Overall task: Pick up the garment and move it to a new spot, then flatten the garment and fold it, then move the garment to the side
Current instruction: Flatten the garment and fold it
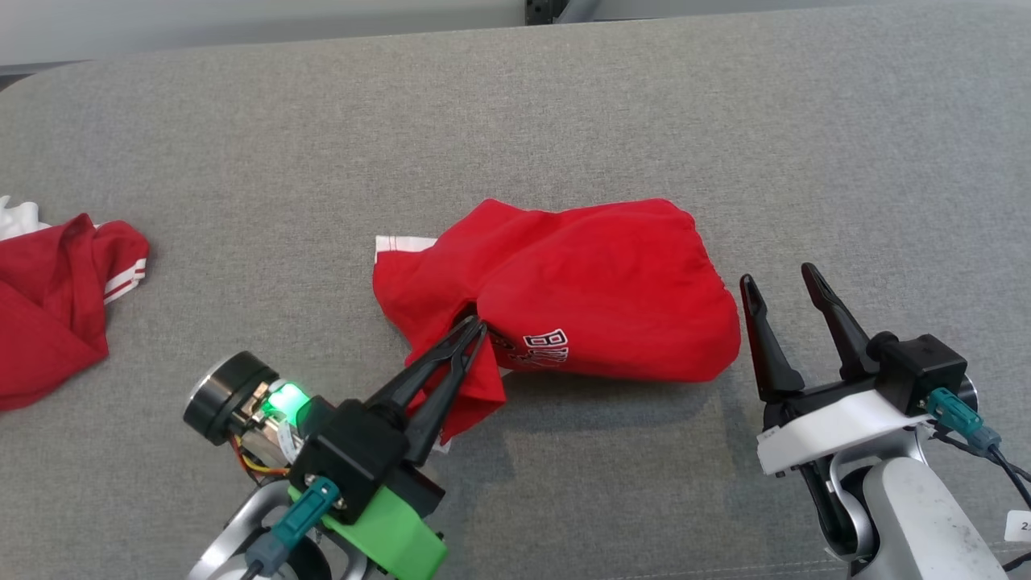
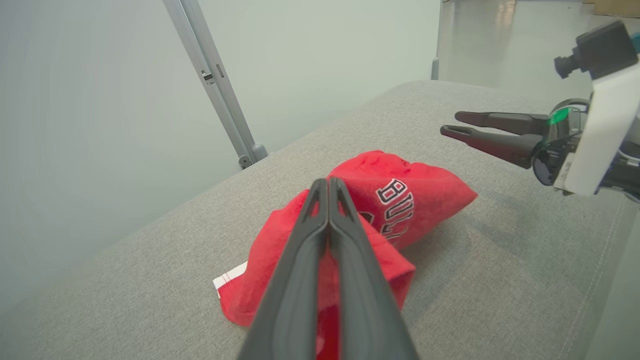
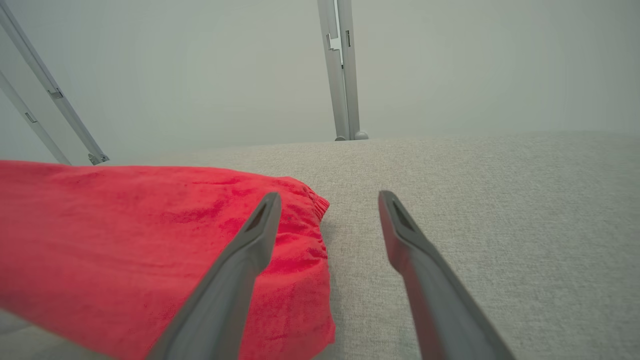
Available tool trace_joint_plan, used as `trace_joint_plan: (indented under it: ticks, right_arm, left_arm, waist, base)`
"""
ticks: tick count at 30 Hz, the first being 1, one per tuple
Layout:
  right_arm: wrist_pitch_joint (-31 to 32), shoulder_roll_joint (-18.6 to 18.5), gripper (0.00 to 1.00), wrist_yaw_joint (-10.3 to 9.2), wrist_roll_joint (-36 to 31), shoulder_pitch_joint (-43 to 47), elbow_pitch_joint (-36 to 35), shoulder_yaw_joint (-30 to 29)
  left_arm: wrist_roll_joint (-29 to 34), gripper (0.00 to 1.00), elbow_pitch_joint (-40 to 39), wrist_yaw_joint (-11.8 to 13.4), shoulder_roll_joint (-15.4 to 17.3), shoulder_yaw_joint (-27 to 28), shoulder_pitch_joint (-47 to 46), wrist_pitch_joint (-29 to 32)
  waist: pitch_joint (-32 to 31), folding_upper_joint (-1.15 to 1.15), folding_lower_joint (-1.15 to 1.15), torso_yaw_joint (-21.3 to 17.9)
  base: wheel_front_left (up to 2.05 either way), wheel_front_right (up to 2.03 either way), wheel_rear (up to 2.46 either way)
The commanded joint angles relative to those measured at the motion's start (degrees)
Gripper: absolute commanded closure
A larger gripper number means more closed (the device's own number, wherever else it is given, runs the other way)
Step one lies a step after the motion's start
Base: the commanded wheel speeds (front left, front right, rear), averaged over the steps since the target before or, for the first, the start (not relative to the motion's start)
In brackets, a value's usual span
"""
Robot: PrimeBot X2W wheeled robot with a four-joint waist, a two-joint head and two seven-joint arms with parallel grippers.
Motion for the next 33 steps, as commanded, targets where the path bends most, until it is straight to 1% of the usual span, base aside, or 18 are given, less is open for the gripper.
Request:
trace_joint_plan:
  ticks: [1, 4, 9, 10, 11, 12, 16, 21, 28, 33]
  right_arm:
    - [0.14, -0.18, 0.0, -0.02, -0.14, 0.16, -0.41, -0.04]
    - [0.4, -0.09, 0.0, -0.02, -0.13, -0.54, -0.79, 0.53]
    - [0.53, 0.07, 0.0, -0.02, 0.23, -1.57, -0.97, 1.45]
    - [0.53, 0.07, 0.0, -0.02, 0.23, -1.57, -0.97, 1.45]
    - [0.46, 0.19, 0.0, -0.02, 0.34, -1.87, -0.95, 1.57]
    - [0.46, 0.19, 0.0, -0.02, 0.34, -1.87, -0.95, 1.57]
    - [0.14, 0.51, 0.0, -0.02, 0.5, -2.47, -0.81, 1.53]
    - [-0.3, 0.86, 0.0, -0.02, 0.59, -3.29, -0.4, 1.71]
    - [-0.89, 1.04, 0.0, -0.02, 0.72, -4.15, 0.45, 1.69]
    - [-1.16, 1.0, 0.0, -0.02, 0.83, -4.47, 1.27, 1.11]
  left_arm:
    - [-0.23, 1.0, -1.43, 0.7, 0.68, 0.8, 0.42, 0.63]
    - [-0.94, 1.0, -0.81, 1.39, 1.13, 2.23, 0.05, 1.11]
    - [-3.03, 1.0, 5.33, 1.75, 0.48, 4.79, -1.96, -0.91]
    - [-3.03, 1.0, 5.33, 1.75, 0.48, 4.79, -1.96, -0.91]
    - [-4.03, 1.0, 8.39, 1.66, -0.29, 5.59, -2.87, -2.01]
    - [-4.03, 1.0, 8.39, 1.66, -0.29, 5.59, -2.87, -2.01]
    - [-5.25, 1.0, 15.1, 1.2, -0.89, 7.07, -5.61, -4.25]
    - [-6.93, 1.0, 24.4, 0.3, -2.75, 8.37, -9.69, -7.53]
    - [-9.0, 1.0, 36.99, 0.44, -4.95, 10.76, -14.01, -12.87]
    - [-10.65, 1.0, 43.03, -0.11, -6.43, 12.13, -15.62, -16.74]
  waist:
    - [0.34, 0.0, 0.0, 0.44]
    - [0.79, 0.0, 0.0, -0.02]
    - [1.82, 0.0, 0.0, -2.43]
    - [1.82, 0.0, 0.0, -2.43]
    - [2.49, 0.0, 0.0, -3.54]
    - [2.49, 0.0, 0.0, -3.54]
    - [4.18, 0.0, 0.0, -5.52]
    - [6.41, 0.0, 0.0, -7.29]
    - [7.87, 0.0, 0.0, -8.0]
    - [7.89, 0.0, 0.0, -7.25]
  base:
    - [0.0, 0.0, 0.0]
    - [0.0, 0.0, 0.0]
    - [0.0, 0.0, 0.0]
    - [0.0, 0.0, 0.0]
    - [0.0, 0.0, 0.0]
    - [0.0, 0.0, 0.0]
    - [0.0, 0.0, 0.0]
    - [0.0, 0.0, 0.0]
    - [0.0, 0.0, 0.0]
    - [0.0, 0.0, 0.0]
